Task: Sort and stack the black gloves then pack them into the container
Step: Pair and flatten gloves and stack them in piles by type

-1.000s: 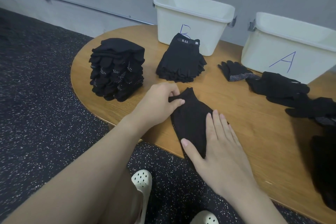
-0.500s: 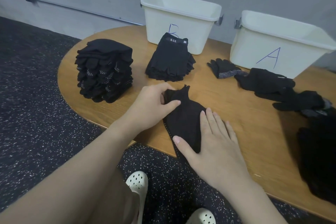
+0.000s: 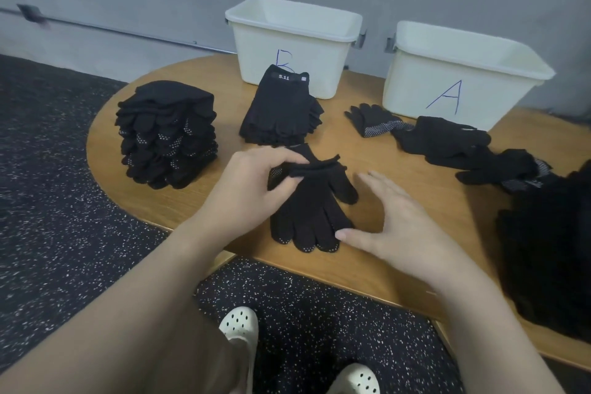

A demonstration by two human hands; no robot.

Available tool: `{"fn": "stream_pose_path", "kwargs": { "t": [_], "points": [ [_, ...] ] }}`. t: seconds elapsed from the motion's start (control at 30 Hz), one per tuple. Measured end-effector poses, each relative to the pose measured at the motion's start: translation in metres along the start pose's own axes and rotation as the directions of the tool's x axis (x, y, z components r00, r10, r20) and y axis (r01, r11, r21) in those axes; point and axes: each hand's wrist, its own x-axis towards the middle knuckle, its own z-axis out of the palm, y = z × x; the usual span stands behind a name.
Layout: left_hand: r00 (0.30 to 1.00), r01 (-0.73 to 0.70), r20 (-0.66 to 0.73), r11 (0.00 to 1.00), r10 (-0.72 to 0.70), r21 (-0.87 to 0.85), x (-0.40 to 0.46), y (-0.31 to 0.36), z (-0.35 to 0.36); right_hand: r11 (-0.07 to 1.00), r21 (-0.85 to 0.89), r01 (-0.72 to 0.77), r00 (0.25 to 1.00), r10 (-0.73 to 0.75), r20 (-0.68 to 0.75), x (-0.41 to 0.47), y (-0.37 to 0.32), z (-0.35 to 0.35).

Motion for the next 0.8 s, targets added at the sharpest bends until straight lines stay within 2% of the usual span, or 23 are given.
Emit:
{"fn": "stream_pose_path", "kwargs": {
  "t": [0.1, 0.33, 0.6, 0.8],
  "points": [
    [0.998, -0.058, 0.011, 0.996, 0.058, 0.073, -0.008, 0.004, 0.0, 0.987, 0.113, 0.114, 0.99, -0.102, -0.1, 0.003, 0.004, 0.0],
    [0.995, -0.099, 0.055, 0.959, 0.088, 0.266, -0.021, 0.008, 0.005, 0.935, 0.102, 0.341, 0.927, -0.316, -0.205, 0.01, -0.001, 0.012],
    [0.993, -0.114, 0.079, 0.916, 0.09, 0.385, -0.025, 0.012, 0.015, 0.91, -0.005, 0.415, 0.883, -0.404, -0.239, 0.012, -0.003, 0.021],
    [0.992, -0.076, 0.12, 0.933, 0.035, 0.351, -0.029, 0.019, 0.012, 0.905, -0.039, 0.424, 0.888, -0.424, -0.178, 0.011, -0.001, 0.024]
  ]
}}
